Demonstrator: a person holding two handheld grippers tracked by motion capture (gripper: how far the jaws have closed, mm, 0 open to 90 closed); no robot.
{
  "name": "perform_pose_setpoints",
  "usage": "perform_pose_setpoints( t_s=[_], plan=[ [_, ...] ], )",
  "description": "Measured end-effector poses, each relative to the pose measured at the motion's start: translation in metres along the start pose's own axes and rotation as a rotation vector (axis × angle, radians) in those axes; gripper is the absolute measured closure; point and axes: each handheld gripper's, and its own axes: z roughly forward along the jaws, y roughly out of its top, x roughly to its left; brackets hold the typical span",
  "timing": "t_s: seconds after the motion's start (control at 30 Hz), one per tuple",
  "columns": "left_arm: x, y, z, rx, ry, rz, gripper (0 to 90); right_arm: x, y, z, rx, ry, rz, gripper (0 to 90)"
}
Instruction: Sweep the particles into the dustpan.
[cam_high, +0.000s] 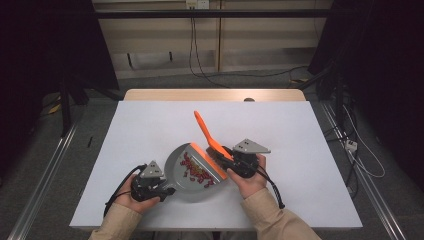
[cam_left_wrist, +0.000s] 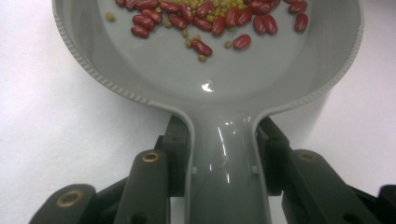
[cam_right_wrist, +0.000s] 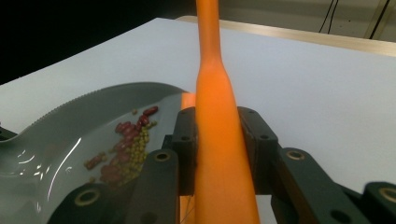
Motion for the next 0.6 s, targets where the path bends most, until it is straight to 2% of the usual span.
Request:
perform_pose_setpoints(
  t_s=[0.07,0.1,0.2,0.3,0.33,0.37,0.4,0.43,0.53,0.6],
  plan=[
    [0.003,-0.001,-0.001,-0.028,0.011,-0.016,64.1,-0.004,0.001,-0.002,-0.006,-0.007,0.002,70.5],
    [0.004,-0.001,-0.003,-0.030,0.032,-0.017,64.1,-0.005,0.001,-0.003,-0.004,-0.009,0.002,70.5],
    [0.008,-0.002,-0.004,-0.062,0.037,-0.035,64.1,-0.010,0.002,-0.006,-0.007,-0.019,0.003,70.6],
    [0.010,-0.003,-0.006,-0.081,0.070,-0.050,64.0,-0.014,0.003,-0.010,-0.013,-0.028,0.006,70.5],
    [0.011,-0.003,-0.007,-0.089,0.063,-0.056,64.0,-0.015,0.003,-0.011,-0.016,-0.030,0.004,70.5],
    [0.012,-0.003,-0.007,-0.096,0.083,-0.061,64.0,-0.017,0.003,-0.012,-0.018,-0.036,0.006,70.6],
    [0.013,-0.004,-0.008,-0.108,0.079,-0.071,64.0,-0.018,0.004,-0.013,-0.018,-0.039,0.006,70.5],
    [0.014,-0.004,-0.009,-0.109,0.098,-0.074,64.1,-0.020,0.004,-0.014,-0.019,-0.041,0.008,70.6],
    [0.017,-0.005,-0.010,-0.126,0.101,-0.105,64.0,-0.025,0.004,-0.017,-0.021,-0.054,0.012,70.6],
    [0.020,-0.006,-0.012,-0.121,0.109,-0.114,64.0,-0.029,0.005,-0.020,-0.022,-0.062,0.015,70.6]
  ],
)
